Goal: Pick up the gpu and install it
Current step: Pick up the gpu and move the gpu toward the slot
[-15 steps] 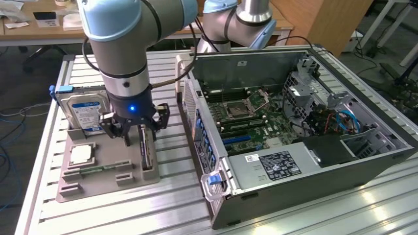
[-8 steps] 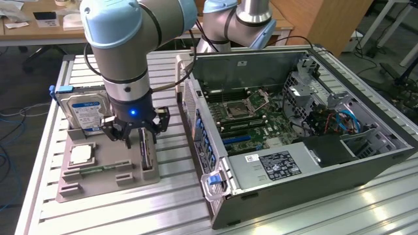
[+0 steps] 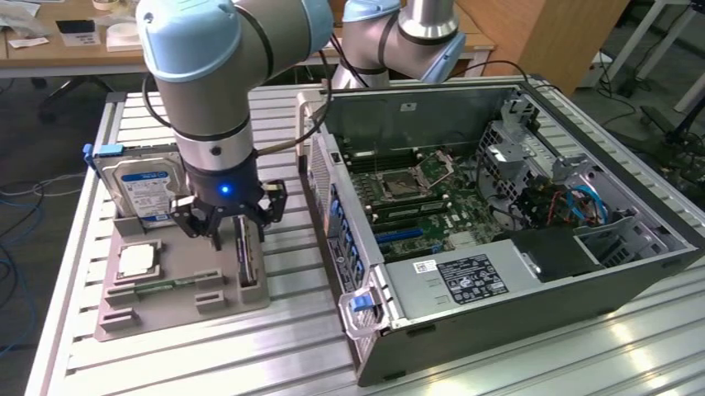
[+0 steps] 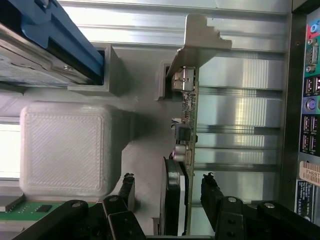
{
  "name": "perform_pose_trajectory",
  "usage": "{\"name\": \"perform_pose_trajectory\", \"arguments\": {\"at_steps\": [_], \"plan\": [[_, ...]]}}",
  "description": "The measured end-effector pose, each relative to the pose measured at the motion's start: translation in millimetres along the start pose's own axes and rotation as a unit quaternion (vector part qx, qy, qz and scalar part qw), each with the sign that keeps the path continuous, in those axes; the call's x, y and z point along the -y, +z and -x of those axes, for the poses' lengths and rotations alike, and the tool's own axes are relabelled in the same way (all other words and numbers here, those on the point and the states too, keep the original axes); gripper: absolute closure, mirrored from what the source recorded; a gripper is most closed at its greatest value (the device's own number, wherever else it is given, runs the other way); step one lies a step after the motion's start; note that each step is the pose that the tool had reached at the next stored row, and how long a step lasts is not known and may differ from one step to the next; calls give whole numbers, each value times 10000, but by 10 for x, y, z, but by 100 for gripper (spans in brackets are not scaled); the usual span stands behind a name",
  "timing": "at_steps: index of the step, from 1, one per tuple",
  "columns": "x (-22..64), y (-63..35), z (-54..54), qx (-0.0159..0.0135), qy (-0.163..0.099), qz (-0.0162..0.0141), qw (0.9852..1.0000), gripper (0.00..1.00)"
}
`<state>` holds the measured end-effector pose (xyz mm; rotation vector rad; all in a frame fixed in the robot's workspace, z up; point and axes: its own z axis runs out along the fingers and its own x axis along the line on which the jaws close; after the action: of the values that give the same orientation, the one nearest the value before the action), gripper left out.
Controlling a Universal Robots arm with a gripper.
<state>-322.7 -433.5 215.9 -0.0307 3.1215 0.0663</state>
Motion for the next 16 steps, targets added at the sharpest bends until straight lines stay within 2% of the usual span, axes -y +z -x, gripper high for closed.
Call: {"name": "perform_pose_trajectory", "arguments": {"at_steps": [4,5,7,8,10,16], "plan": [[1,16,19,-39,1,1,10000,35],[2,26,20,-66,3,1,10000,35],[3,39,21,-145,22,2,9999,35],[3,45,20,-174,33,2,9998,35],[3,49,20,-183,41,1,9998,35],[2,55,69,-180,80,3,9998,35]]}}
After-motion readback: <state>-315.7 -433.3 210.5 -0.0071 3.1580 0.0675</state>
